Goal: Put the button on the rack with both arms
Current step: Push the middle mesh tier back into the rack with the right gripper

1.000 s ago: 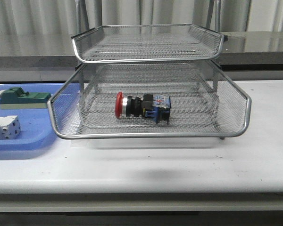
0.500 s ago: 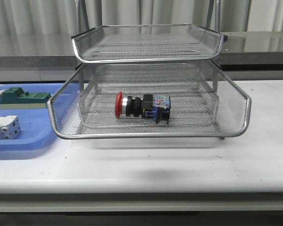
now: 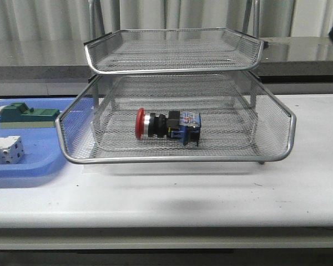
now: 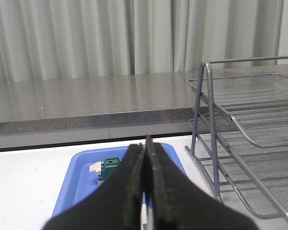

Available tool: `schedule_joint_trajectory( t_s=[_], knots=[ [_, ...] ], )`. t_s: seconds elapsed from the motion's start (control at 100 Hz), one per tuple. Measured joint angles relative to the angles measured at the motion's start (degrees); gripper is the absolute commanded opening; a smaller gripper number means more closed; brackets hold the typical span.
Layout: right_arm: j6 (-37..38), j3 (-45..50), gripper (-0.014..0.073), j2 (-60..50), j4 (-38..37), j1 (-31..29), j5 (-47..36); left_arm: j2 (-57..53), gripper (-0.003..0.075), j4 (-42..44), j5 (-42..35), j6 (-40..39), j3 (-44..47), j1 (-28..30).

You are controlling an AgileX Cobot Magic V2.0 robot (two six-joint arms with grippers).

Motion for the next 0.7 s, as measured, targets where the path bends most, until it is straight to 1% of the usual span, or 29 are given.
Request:
schedule_joint_trajectory(
  t_s=[0.06, 0.13, 0.3, 0.48, 0.7],
  knots=[
    [-4.72, 0.00, -0.0069, 2.39, 1.18, 2.07, -0.61, 0.00, -0.0020, 0.00, 0.00, 0.00, 0.00, 0.00],
    [-7.61, 0.00, -0.0069, 5.34, 1.63, 4.69, -1.97, 0.00, -0.0020, 0.00, 0.00, 0.00, 0.00, 0.00],
    [-9.94, 0.00, -0.0069, 12.71, 1.76, 11.58, -7.17, 0.00, -0.0020, 0.00, 0.00, 0.00, 0.00, 0.00],
    [-13.58, -0.10, -0.0069, 19.34, 0.28, 18.93, -12.36, 0.00, -0.0020, 0.00, 0.00, 0.00, 0.00, 0.00],
    [-15.00, -0.09, -0.0069, 25.95, -1.22, 24.39, -17.81, 0.00, -0.0020, 0.00, 0.00, 0.00, 0.00, 0.00]
  ],
)
